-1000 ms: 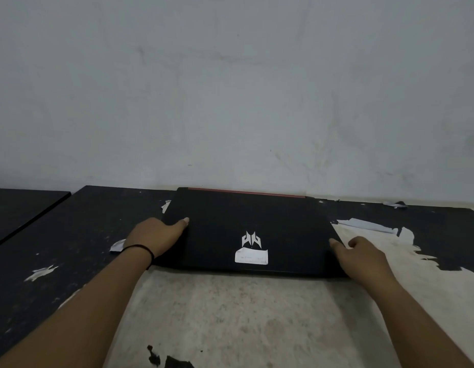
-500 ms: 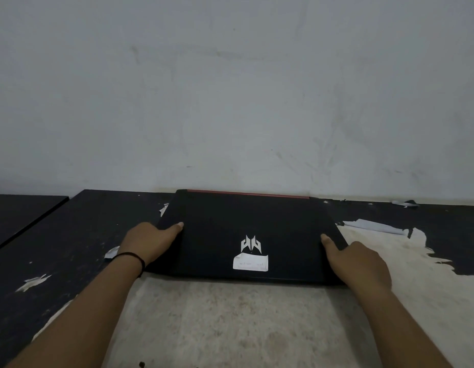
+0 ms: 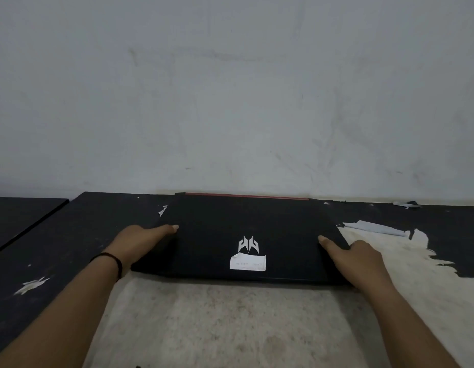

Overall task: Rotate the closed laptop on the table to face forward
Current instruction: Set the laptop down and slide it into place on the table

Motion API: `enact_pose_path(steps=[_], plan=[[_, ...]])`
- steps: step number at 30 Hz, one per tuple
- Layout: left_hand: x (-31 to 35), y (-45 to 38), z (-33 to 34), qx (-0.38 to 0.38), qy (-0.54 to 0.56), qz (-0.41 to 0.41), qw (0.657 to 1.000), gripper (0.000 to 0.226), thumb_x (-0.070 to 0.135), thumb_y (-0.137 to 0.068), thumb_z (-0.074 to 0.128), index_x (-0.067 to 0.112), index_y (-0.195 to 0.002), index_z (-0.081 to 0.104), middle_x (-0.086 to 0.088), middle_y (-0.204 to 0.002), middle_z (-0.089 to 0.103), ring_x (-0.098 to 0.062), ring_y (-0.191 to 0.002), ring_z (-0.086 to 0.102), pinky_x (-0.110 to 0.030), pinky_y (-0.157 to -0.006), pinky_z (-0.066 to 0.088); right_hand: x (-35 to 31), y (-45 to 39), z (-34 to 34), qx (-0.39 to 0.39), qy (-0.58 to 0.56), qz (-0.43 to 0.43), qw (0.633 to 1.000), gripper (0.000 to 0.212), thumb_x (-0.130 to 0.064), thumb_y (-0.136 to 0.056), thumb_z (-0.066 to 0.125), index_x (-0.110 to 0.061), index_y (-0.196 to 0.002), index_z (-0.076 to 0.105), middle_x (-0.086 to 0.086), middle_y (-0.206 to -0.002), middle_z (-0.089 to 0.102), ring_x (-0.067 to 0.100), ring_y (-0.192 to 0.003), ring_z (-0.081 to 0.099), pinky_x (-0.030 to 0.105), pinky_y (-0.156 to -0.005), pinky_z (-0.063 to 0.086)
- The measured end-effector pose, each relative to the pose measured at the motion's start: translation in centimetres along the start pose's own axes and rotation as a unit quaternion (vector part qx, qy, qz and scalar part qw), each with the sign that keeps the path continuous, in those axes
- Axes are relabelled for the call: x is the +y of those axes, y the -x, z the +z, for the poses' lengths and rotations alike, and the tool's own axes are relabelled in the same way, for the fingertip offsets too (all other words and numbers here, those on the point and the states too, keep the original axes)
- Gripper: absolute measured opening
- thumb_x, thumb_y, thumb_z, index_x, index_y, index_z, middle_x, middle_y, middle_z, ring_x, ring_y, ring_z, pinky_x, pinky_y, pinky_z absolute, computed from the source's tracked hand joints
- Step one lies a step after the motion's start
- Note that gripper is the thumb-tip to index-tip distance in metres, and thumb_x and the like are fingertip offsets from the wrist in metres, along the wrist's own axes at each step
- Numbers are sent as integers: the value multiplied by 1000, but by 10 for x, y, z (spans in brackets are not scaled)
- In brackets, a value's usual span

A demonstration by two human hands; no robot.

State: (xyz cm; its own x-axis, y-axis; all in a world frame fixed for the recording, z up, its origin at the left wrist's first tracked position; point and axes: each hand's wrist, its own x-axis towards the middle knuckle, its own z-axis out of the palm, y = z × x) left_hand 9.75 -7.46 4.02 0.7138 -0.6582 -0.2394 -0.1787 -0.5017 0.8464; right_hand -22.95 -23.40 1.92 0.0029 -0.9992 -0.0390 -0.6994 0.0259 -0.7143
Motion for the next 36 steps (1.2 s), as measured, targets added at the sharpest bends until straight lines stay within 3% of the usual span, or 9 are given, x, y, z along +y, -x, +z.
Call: enact_pose_path(steps=[2,6,11,16,21,24,28,33,36], plan=[[-2,3,-1,-22,43,4,999,39,48,-74,70,13,-79,55,0,-80,50,-22,-80,51,-32,-74,39,3,-1,3,3,2,-9,1000,59,-65,-75,54,-8,-84,61,6,-82,62,21,-74,57,31,-57,42],[-11,16,11,-30,76,54,995,27,39,-79,69,13,-86,64,-1,-81,65,-17,-72,63,-22,-52,45,4,1,5,17,5,-21,1000,57,-66,-77,51,-12,-90,65,5,-88,66,23,-80,59,31,-58,42],[-24,19,15,23,138,84,987,30,31,-78,72,10,-99,68,-7,-91,72,-24,-81,69,-28,-61,51,6,7,4,24,-21,-32,999,51,-60,-80,53,-13,-94,67,5,-90,66,21,-77,56,30,-58,40],[-27,22,15,12,186,86,979,30,21,-78,73,5,-103,69,-11,-92,73,-23,-76,69,-24,-53,56,5,15,0,20,-64,-40,997,50,-51,-82,60,-10,-109,67,5,-88,62,14,-69,53,24,-53,38],[-32,27,9,-1,200,92,975,36,22,-78,74,5,-109,68,-12,-99,73,-29,-85,71,-38,-76,58,5,26,-5,23,-84,-41,995,51,-47,-82,62,-8,-114,66,1,-83,59,10,-67,53,28,-56,42],[-37,35,6,2,222,106,969,31,21,-78,73,9,-107,69,-10,-101,73,-27,-87,71,-37,-77,57,9,33,-5,29,-96,-42,994,50,-51,-80,62,-12,-109,68,3,-88,65,20,-78,61,33,-65,48],[-42,48,0,8,254,108,961,29,20,-79,72,14,-108,68,-7,-100,72,-26,-88,71,-34,-73,58,9,48,-10,35,-101,-54,993,48,-49,-81,62,-12,-110,67,2,-88,63,17,-75,59,29,-56,44],[-43,70,-11,4,253,123,960,14,20,-81,70,20,-94,67,-2,-93,71,-21,-84,70,-25,-63,55,11,71,-24,46,-102,-58,992,45,-48,-81,63,-11,-107,68,4,-92,64,22,-79,59,33,-63,45],[-45,85,-16,4,242,130,962,8,20,-81,70,22,-88,67,-3,-94,71,-21,-84,69,-24,-61,53,14,88,-35,49,-98,-65,992,49,-47,-81,63,-8,-110,67,5,-91,63,20,-78,58,31,-58,43]])
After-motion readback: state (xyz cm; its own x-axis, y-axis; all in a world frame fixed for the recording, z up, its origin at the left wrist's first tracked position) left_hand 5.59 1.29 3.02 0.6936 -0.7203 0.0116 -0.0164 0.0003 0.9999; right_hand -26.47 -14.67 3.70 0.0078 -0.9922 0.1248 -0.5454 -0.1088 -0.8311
